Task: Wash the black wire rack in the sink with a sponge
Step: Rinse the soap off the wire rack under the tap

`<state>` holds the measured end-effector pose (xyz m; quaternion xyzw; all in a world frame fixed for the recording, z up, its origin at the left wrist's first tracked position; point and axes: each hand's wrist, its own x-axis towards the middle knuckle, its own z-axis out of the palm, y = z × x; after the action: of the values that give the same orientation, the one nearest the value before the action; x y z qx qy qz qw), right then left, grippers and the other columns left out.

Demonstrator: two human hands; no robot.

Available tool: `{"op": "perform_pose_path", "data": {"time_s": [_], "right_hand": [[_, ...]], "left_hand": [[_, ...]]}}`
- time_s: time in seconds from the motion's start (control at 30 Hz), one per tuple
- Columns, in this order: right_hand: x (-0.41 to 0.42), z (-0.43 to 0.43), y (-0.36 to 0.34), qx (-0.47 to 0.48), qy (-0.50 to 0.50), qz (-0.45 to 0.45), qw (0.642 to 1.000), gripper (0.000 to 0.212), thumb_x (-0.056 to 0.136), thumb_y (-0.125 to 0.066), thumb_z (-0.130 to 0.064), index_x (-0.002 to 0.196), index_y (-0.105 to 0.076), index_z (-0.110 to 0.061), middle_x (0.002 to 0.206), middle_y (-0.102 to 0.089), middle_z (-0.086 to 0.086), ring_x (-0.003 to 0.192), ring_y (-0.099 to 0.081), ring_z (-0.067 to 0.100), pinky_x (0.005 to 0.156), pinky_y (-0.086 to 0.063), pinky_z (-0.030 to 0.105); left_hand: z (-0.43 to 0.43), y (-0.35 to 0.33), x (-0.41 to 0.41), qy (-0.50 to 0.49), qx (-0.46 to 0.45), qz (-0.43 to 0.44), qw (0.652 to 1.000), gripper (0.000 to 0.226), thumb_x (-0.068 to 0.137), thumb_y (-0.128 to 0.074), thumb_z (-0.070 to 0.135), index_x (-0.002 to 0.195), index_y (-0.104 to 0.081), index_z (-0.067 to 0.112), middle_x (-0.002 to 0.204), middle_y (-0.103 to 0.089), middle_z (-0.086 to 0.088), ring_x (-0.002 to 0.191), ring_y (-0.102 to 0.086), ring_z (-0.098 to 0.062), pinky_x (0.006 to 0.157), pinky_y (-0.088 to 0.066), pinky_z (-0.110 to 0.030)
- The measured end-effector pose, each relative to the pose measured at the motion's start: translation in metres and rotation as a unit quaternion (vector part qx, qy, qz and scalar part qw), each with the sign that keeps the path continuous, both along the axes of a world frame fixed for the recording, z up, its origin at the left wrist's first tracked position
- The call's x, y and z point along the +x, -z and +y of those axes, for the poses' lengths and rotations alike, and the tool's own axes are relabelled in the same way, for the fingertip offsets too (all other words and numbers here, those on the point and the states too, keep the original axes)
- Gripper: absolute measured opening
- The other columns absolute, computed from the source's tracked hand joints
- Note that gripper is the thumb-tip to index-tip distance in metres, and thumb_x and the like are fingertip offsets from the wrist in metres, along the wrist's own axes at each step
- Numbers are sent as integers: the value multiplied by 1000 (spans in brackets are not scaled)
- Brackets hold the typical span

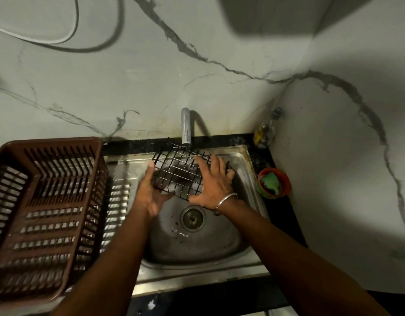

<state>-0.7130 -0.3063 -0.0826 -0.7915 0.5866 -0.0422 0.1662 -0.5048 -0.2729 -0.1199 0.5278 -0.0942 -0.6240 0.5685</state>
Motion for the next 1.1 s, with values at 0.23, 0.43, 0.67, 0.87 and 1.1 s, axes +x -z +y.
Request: {"op": "perform_pose_path", "data": {"time_s": [0.23,0.43,0.67,0.87,1.1], "right_hand": [[-24,-15,3,-19,-105,46,993,136,57,-88,-61,161,-1,-42,169,-4,9,157,-2,35,123,-12,66],[-29,-19,3,-16,-141,73,987,127,77,-72,-53,162,21,-38,170,30,10,155,32,31,124,11,65],[19,15,24,-89,-134,24,987,85,103,-30,-60,167,8,-19,172,23,9,158,25,26,127,5,61],[44,6,24,-107,-124,21,986,90,100,-11,-73,167,4,-14,172,19,13,159,21,28,130,1,53],[45,-8,28,-124,-156,28,979,84,103,-14,-70,167,5,-19,173,17,10,159,20,29,130,-3,54]], "left_hand": [[-5,-6,30,162,46,-158,973,71,64,-92,67,116,-74,22,101,-75,-4,99,-67,-26,94,-56,-50],[-2,-3,29,175,14,-118,977,66,50,-99,50,104,-73,22,91,-73,-1,89,-72,-25,61,-45,-31],[-1,9,10,136,10,-99,986,67,63,-100,50,119,-77,23,118,-79,-8,101,-73,-30,77,-59,-45],[-1,3,-6,120,24,-106,987,51,76,-93,42,120,-79,20,118,-80,-10,121,-71,-36,103,-52,-68],[7,1,-5,118,23,-85,989,57,74,-93,42,124,-76,20,121,-80,-5,124,-68,-34,106,-50,-66]]}}
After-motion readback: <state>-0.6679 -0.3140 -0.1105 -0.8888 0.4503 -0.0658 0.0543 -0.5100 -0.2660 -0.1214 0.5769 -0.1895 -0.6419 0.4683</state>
